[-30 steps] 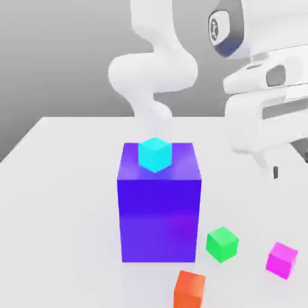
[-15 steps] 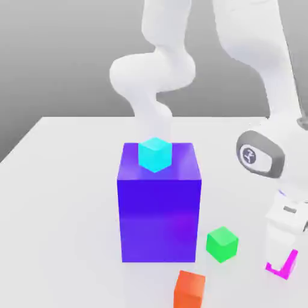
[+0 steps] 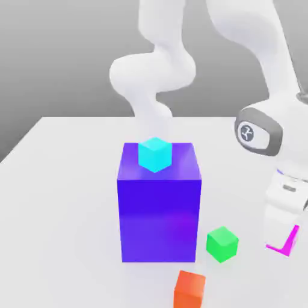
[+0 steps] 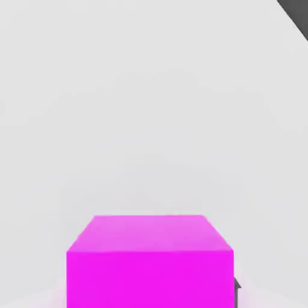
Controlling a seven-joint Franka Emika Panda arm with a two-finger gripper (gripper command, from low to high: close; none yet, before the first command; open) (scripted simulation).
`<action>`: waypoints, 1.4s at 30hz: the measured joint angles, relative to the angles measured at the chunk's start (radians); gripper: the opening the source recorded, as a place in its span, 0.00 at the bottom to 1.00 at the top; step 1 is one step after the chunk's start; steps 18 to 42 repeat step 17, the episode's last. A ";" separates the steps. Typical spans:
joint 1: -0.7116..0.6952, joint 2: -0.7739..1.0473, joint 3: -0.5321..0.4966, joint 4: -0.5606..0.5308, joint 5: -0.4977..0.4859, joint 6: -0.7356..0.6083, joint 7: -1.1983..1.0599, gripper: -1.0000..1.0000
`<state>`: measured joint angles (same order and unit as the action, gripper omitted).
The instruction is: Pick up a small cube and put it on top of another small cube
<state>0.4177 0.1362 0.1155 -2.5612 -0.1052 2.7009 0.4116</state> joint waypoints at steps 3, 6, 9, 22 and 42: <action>-0.040 -0.106 -0.017 -0.089 0.026 -0.014 -0.165 0.00; -0.046 -0.204 -0.053 -0.180 0.083 -0.025 -0.351 0.00; -0.039 -0.193 -0.065 -0.215 0.115 0.019 -0.438 0.00; -0.027 -0.022 -0.084 -0.213 0.093 0.187 -0.431 1.00; -0.027 -0.022 -0.084 -0.213 0.093 0.187 -0.431 1.00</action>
